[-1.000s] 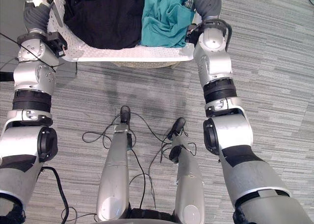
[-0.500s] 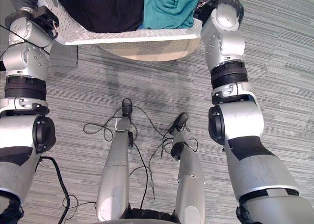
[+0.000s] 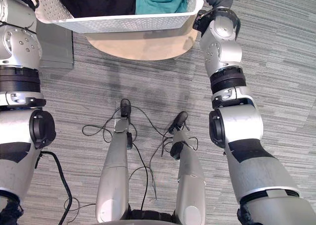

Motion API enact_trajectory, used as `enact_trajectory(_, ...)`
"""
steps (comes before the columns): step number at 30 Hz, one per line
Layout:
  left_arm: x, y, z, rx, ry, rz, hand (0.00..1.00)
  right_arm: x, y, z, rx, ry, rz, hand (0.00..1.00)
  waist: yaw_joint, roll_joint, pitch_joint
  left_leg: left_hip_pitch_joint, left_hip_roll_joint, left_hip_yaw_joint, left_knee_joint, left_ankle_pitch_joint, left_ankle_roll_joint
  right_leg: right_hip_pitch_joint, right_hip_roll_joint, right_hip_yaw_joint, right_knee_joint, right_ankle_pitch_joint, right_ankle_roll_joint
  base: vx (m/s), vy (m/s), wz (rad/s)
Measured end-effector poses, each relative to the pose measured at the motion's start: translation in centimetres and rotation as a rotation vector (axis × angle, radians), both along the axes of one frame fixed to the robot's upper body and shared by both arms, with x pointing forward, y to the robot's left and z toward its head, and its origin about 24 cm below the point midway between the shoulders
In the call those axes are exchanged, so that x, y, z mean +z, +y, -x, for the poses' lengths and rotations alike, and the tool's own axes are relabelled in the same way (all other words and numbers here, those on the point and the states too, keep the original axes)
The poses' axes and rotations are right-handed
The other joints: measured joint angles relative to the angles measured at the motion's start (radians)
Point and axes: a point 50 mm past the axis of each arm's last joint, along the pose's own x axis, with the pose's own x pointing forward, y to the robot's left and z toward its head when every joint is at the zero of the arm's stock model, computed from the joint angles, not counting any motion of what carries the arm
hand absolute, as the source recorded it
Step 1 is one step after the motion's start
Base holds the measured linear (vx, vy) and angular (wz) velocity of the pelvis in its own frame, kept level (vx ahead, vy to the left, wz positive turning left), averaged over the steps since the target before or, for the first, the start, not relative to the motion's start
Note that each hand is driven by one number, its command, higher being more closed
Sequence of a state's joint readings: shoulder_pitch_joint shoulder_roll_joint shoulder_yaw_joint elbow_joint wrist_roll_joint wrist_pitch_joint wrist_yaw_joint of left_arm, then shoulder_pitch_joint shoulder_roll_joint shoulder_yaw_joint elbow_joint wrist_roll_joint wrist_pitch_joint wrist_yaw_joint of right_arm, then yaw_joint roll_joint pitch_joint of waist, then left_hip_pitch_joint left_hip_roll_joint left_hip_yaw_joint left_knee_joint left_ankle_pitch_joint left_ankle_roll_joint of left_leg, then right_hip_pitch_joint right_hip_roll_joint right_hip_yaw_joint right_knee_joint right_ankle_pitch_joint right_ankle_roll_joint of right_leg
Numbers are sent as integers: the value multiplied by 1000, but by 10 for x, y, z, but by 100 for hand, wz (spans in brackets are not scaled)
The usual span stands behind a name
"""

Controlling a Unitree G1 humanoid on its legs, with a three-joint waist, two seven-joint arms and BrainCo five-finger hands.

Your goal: Pick up the laundry basket with both hands and put the clothes into the washing machine.

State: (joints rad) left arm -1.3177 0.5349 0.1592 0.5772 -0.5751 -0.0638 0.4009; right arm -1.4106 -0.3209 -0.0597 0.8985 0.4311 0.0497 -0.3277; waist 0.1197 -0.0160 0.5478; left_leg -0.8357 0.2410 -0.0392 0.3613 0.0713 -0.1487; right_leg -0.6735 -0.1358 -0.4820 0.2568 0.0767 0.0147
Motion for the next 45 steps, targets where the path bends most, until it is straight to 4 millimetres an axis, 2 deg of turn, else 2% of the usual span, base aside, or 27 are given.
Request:
enact_trajectory(8, 4, 5, 10, 68, -36, -47, 0, -8, -5, 0, -11, 9, 2, 0, -6, -2, -1, 10, 2, 13, 0, 0, 0, 0, 0, 14, 0, 0, 0, 20, -20, -3)
enact_trajectory(10, -3, 13, 24, 127, -73, -100, 0, -16, -11, 4, -19, -13, 10, 0, -12, -3, -2, 17, 4, 17, 0, 0, 0, 5, 0, 18, 1, 0, 0, 50, -29, -3)
enact_trajectory(12, -25, 29, 45, 201, -101, -113, 0, -39, -29, 12, -57, -20, 29, 0, -19, -3, -2, 47, 5, 21, 0, 0, 0, 25, -3, 19, 16, 0, 0, 80, -30, 0)
enact_trajectory(14, -66, 56, 72, 320, -76, -99, 0, -72, -57, 28, -126, -4, 55, 0, -23, -3, -2, 111, 15, 33, 0, -3, 1, 66, -9, 20, 62, -3, 0, 116, -37, 2)
enact_trajectory(15, -95, 71, 86, 399, -18, -106, 0, -97, -79, 41, -195, 15, 60, 0, -23, -3, -2, 166, 21, 45, 1, -17, -2, 106, -15, 19, 96, -25, -3, 114, -48, 9)
enact_trajectory(16, -108, 76, 94, 431, 9, -107, 0, -109, -90, 49, -232, 25, 61, 0, -23, -5, -3, 194, 20, 45, 4, -28, 2, 129, -22, 20, 116, -47, -2, 97, -83, 17)
enact_trajectory(17, -135, 84, 111, 488, 62, -121, 0, -137, -112, 69, -312, 61, 72, 0, -19, -15, -9, 244, 16, 47, 21, -55, -3, 171, -36, 21, 157, -101, -4, 78, -129, 22)
enact_trajectory(19, -179, 88, 137, 539, 179, -151, 0, -189, -139, 105, -426, 176, 120, 0, 0, -31, -18, 317, 4, 41, 61, -99, -13, 254, -53, 21, 206, -208, -3, 53, -163, 27)
enact_trajectory(20, -197, 87, 143, 541, 236, -156, 0, -209, -147, 117, -460, 235, 129, 0, 5, -34, -22, 341, 0, 36, 60, -103, -15, 272, -58, 17, 226, -225, -2, -6, -146, 47)
enact_trajectory(22, -255, 78, 155, 487, 451, -136, 0, -283, -158, 161, -521, 487, 108, 0, 2, -47, -66, 391, -25, -18, 20, -103, -14, 326, -78, -26, 266, -288, 3, -12, -150, 69)
enact_trajectory(23, -270, 75, 157, 464, 504, -123, 0, -300, -157, 173, -528, 547, 94, 0, 2, -47, -73, 404, -33, -40, 6, -96, -19, 345, -81, -42, 270, -296, 1, 18, -190, 85)
enact_trajectory(24, -308, 67, 163, 391, 645, -71, 0, -343, -148, 206, -537, 715, 74, 0, -1, -52, -112, 423, -37, -61, -8, -94, -20, 378, -93, -78, 289, -326, 2, 23, -159, 70)
enact_trajectory(25, -322, 64, 167, 368, 702, -49, 0, -358, -142, 219, -530, 781, 68, 0, -4, -53, -134, 425, -35, -61, -7, -96, -17, 389, -98, -92, 298, -339, 4, 37, -177, 84)
enact_trajectory(26, -348, 56, 173, 324, 803, -3, 0, -384, -130, 242, -507, 894, 47, 0, -16, -55, -169, 438, -18, -32, -8, -105, 13, 423, -108, -128, 306, -347, -8, 47, -108, 58)
enact_trajectory(27, -360, 53, 178, 302, 851, 14, 0, -394, -123, 252, -491, 939, 22, 0, -24, -59, -186, 448, 0, 2, 3, -114, 25, 439, -113, -141, 303, -348, -12, 73, -91, 46)
enact_trajectory(28, -379, 44, 188, 265, 926, 53, 0, -408, -110, 266, -460, 997, -15, 0, -28, -59, -211, 455, 51, 69, 116, -151, 65, 468, -119, -149, 303, -346, -19, 85, -13, -2)
enact_trajectory(29, -393, 35, 196, 233, 981, 84, 0, -414, -103, 273, -432, 1024, -23, 0, -30, -50, -226, 480, 82, 101, 237, -188, 80, 493, -118, -143, 303, -344, -22, 92, 63, -25)
enact_trajectory(31, -422, 14, 210, 135, 1102, 129, 0, -425, -94, 292, -384, 1088, -29, 0, -52, -21, -283, 557, 127, 125, 372, -260, 68, 536, -123, -138, 302, -337, -14, 60, 164, -22)
enact_trajectory(33, -454, -14, 216, 8, 1234, 172, 0, -440, -82, 308, -343, 1180, -61, 0, -58, -4, -353, 654, 168, 119, 401, -276, 41, 543, -148, -96, 305, -307, 23, 14, 305, -26)
enact_trajectory(34, -461, -21, 217, -23, 1262, 183, 0, -443, -77, 310, -328, 1196, -68, 0, -62, 3, -364, 679, 170, 114, 380, -275, 39, 540, -161, -87, 309, -295, 33, -44, 372, -26)
enact_trajectory(35, -472, -33, 219, -83, 1312, 193, 0, -449, -73, 310, -299, 1221, -69, 0, -76, 15, -393, 715, 126, 106, 306, -311, -48, 513, -191, -57, 315, -270, 60, -95, 429, -10)
enact_trajectory(36, -481, -40, 222, -112, 1355, 204, 0, -457, -58, 306, -240, 1251, -100, 0, -89, -18, -417, 734, 65, 109, 226, -339, -84, 474, -226, -23, 293, -230, 82, -146, 491, -11)
enact_trajectory(39, -496, -50, 218, -172, 1437, 200, 0, -465, -38, 293, -142, 1288, -117, 0, -77, -39, -412, 769, -16, 158, 119, -364, -64, 459, -253, 12, 158, -78, 64, -216, 431, -21)
enact_trajectory(40, -501, -55, 220, -194, 1469, 187, 0, -466, -37, 289, -134, 1295, -118, 0, -75, -29, -401, 756, -52, 181, 125, -352, -34, 473, -250, 30, 66, 26, 40, -396, 463, -34)
enact_trajectory(41, -503, -57, 223, -201, 1481, 188, 0, -467, -36, 287, -127, 1300, -115, 0, -75, -27, -402, 752, -54, 197, 120, -347, 19, 484, -244, 42, 28, 62, 47, -349, 319, -24)
enact_trajectory(42, -504, -57, 224, -201, 1485, 188, 0, -468, -32, 282, -97, 1306, -96, 0, -81, -8, -394, 755, -59, 241, 99, -361, 76, 464, -239, 77, 134, -8, 69, -324, 261, -3)
enact_trajectory(45, -503, -47, 226, -173, 1492, 167, 0, -470, -25, 288, -56, 1329, -68, 0, -79, -19, -390, 761, -72, 299, 89, -338, 112, 444, -200, 129, 513, -244, 119, -263, 102, 26)
